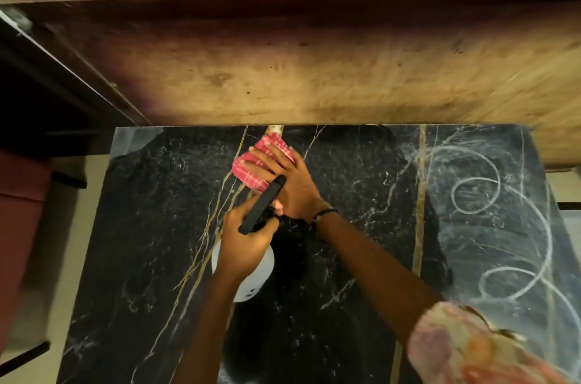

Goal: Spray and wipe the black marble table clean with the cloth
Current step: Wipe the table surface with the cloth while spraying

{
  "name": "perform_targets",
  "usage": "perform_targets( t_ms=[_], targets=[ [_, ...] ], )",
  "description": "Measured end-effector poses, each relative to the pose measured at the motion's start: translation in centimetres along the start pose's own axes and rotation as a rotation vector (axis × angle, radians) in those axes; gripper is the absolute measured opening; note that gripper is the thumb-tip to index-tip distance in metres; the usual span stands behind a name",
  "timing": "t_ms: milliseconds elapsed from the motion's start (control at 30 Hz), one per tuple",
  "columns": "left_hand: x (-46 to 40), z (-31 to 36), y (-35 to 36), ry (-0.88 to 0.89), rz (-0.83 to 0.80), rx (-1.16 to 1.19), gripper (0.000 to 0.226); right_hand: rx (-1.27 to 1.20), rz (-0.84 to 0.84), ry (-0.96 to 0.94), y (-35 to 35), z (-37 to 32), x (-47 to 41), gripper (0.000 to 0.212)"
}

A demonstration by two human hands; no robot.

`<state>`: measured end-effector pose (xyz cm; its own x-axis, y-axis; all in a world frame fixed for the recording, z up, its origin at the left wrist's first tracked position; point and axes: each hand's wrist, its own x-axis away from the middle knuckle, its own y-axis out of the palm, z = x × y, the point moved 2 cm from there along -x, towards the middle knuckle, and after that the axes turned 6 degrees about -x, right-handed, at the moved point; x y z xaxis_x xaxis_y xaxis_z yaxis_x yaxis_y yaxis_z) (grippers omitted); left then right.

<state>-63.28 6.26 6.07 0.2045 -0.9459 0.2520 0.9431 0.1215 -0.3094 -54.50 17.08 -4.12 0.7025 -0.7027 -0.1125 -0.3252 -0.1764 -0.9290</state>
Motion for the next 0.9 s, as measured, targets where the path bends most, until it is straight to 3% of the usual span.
perform_targets(
  t_ms=[100,267,367,433,600,667,733,900],
  targets=[
    [0.3,0.3,0.6,-0.043,0.006,-0.037,0.012,0.053,0.036,0.074,-2.7,4.6,4.9,0.067],
    [1.4,1.0,2.4,-0.104,0.031,-0.038,0.024,0.041,0.076,0.494,-7.8,15.9,10.5,0.075],
    [2.0,1.8,3.7,-0.117,0.048,-0.025,0.028,0.019,0.099,0.684,-8.7,17.5,8.5,0.078],
    [2.4,2.5,5.4,-0.124,0.047,-0.036,0.029,0.006,0.078,0.648,-8.0,16.4,7.0,0.074],
    [2.5,3.7,9.3,-0.115,0.023,-0.048,0.027,0.001,-0.006,0.16,-6.5,12.0,10.7,0.069],
    [2.4,4.2,10.7,-0.109,0.029,-0.03,0.029,0.05,-0.02,0.076,-7.2,13.2,14.3,0.069],
    [2.2,4.8,11.9,-0.1,0.027,-0.018,0.031,0.085,0.004,0.126,-8.6,16.5,17.8,0.071],
    [2.1,5.5,14.4,-0.081,-0.014,-0.028,0.031,0.064,0.047,0.518,-12.6,25.5,20.7,0.075]
  ],
)
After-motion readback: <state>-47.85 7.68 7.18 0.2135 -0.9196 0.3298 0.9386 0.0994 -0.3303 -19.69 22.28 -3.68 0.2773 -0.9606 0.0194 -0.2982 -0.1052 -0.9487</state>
